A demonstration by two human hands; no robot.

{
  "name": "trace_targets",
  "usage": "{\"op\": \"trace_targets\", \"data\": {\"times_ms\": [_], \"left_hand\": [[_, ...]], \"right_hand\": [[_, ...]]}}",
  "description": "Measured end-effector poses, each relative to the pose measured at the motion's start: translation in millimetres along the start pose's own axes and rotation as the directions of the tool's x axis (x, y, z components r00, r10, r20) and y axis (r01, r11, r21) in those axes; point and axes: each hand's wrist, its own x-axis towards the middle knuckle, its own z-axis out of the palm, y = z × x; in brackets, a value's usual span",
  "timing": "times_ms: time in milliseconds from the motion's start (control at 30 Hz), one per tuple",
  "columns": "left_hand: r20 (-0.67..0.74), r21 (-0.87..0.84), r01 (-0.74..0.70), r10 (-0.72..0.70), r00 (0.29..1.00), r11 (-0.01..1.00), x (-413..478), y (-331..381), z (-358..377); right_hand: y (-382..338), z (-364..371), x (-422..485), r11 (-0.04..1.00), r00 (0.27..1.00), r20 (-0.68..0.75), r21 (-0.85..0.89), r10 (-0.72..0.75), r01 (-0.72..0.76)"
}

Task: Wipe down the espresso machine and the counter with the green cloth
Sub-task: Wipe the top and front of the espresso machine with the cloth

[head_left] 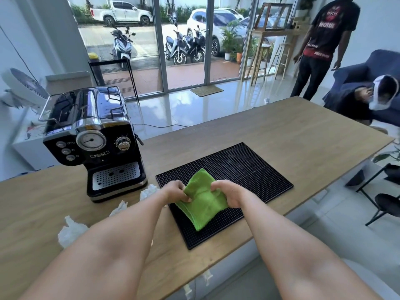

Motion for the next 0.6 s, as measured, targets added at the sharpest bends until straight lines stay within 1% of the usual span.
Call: {"op": "trace_targets", "data": {"times_ms": [33,100,167,233,300,367,433,467,533,600], "left_hand": [[0.065,-0.141,0.014,-0.005,0.998,0.99,-2.4,0.0,-5.7],[0.207,-0.379,0.066,0.015,0.978,0.923,-6.9,2.2,-19.7],[0.282,-0.515,0.077,0.084,0.956,0.854,-9.5,8.1,-35.9],[0.285,-0.601,0.04,0.167,0.944,0.798,-14.0,18.5,-53.6],[0.264,-0.665,0.011,0.222,0.939,0.746,-20.7,33.5,-71.4],[0.23,-0.7,-0.031,0.267,0.936,0.714,-26.0,47.4,-89.3],[0.191,-0.712,-0.089,0.313,0.93,0.697,-33.6,61.4,-105.7],[0.172,-0.712,-0.122,0.34,0.924,0.692,-38.5,68.8,-112.4],[0.137,-0.711,-0.179,0.384,0.913,0.679,-48.9,84.8,-125.1],[0.095,-0.691,-0.24,0.416,0.905,0.681,-61.2,97.1,-139.5]], "right_hand": [[-2.8,-1.9,-3.4,0.999,1.0,0.021,0.036,0.005,-0.006],[-9.4,-5.5,-8.6,0.993,0.996,0.091,0.114,-0.015,0.005],[-16.4,-8.5,-13.0,0.983,0.988,0.148,0.181,-0.041,0.014],[-25.5,-6.3,-19.1,0.972,0.981,0.179,0.231,-0.078,0.036],[-33.4,-1.8,-23.4,0.938,0.972,0.173,0.335,-0.157,0.092],[-42.7,3.0,-26.8,0.86,0.957,0.137,0.485,-0.255,0.159],[-50.9,9.7,-29.5,0.765,0.941,0.126,0.62,-0.315,0.174],[-55.5,14.0,-30.5,0.722,0.932,0.142,0.674,-0.334,0.156],[-65.4,25.1,-34.8,0.676,0.913,0.182,0.726,-0.366,0.127],[-74.9,38.5,-38.4,0.681,0.893,0.207,0.719,-0.401,0.139]]}}
